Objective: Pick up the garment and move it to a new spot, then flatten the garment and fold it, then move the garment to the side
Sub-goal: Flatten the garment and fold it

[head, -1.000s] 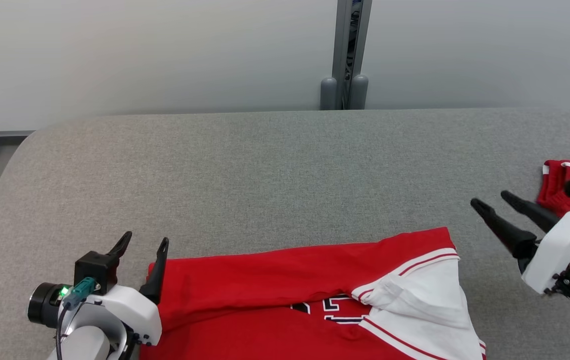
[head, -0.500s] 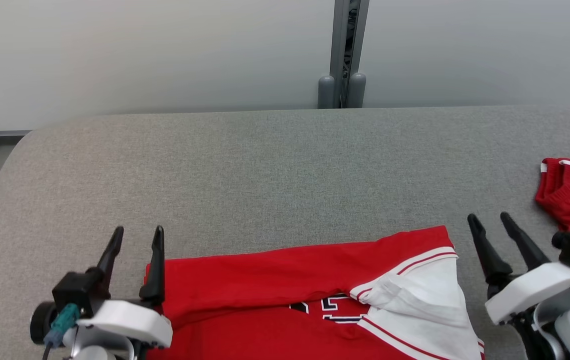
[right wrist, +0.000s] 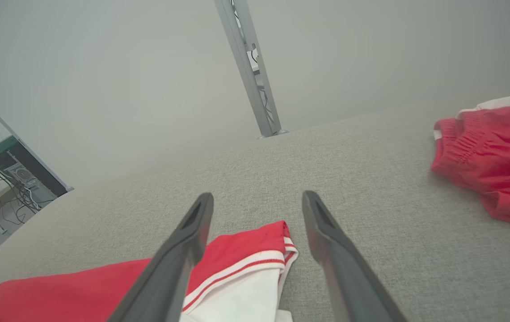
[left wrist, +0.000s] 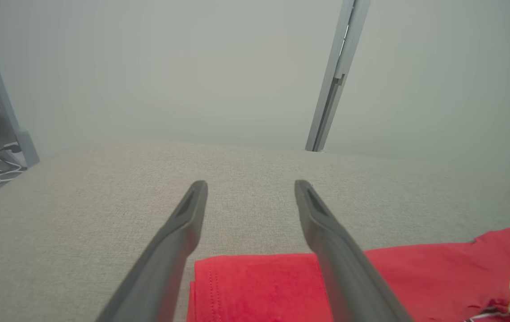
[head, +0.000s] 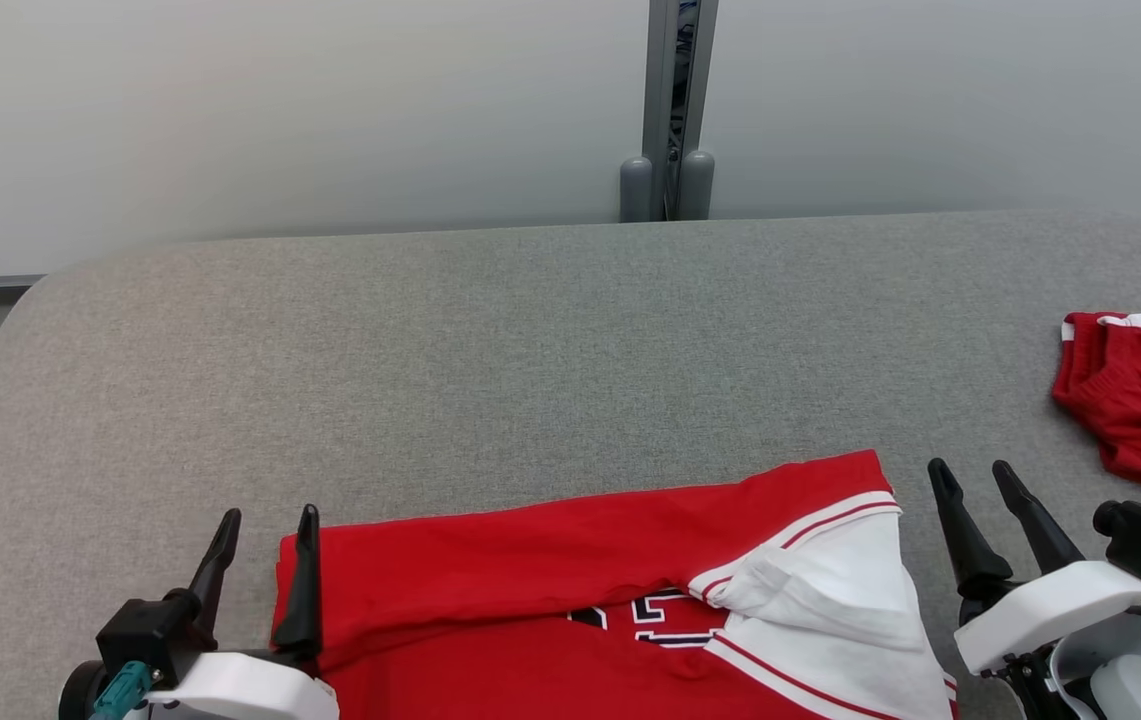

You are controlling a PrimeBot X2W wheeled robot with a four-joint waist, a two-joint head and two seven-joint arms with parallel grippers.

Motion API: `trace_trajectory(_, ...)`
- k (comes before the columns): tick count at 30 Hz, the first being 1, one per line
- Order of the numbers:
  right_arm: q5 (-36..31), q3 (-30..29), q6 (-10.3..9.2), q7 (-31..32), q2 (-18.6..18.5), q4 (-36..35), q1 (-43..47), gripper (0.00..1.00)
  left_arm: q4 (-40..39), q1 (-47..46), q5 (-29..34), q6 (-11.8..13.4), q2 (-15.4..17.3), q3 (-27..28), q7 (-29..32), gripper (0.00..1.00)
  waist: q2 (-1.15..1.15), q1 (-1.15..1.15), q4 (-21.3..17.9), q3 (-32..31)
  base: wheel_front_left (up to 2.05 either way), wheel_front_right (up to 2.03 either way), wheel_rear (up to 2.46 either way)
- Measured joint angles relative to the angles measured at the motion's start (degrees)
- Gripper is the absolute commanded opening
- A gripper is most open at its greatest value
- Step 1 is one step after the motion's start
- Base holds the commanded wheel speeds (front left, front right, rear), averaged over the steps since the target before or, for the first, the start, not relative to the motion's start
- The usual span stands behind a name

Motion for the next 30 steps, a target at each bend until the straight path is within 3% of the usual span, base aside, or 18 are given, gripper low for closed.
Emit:
trace_trajectory(9,2.48,-1.03,0.0,4.34,0.89,-0.56,1.52,1.0,1.0,-0.24,2.12,-1.83,-1.11,1.72,0.0,1.0,0.0,0.0,-0.2,1.15,0.0,0.0,0.0)
trace_trajectory(16,8.83,-1.24,0.0,10.93,0.9,-0.04,2.59,1.0,2.6,-1.52,2.91,-2.58,-1.33,1.37,0.0,1.0,0.0,0.0,-0.16,3.64,0.0,0.0,0.0)
trace_trajectory(30,17.73,2.85,0.0,12.82,-0.94,2.22,3.62,1.0,3.57,-4.3,3.92,-3.04,-1.42,0.52,0.0,1.0,0.0,0.0,0.81,7.6,0.0,0.0,0.0)
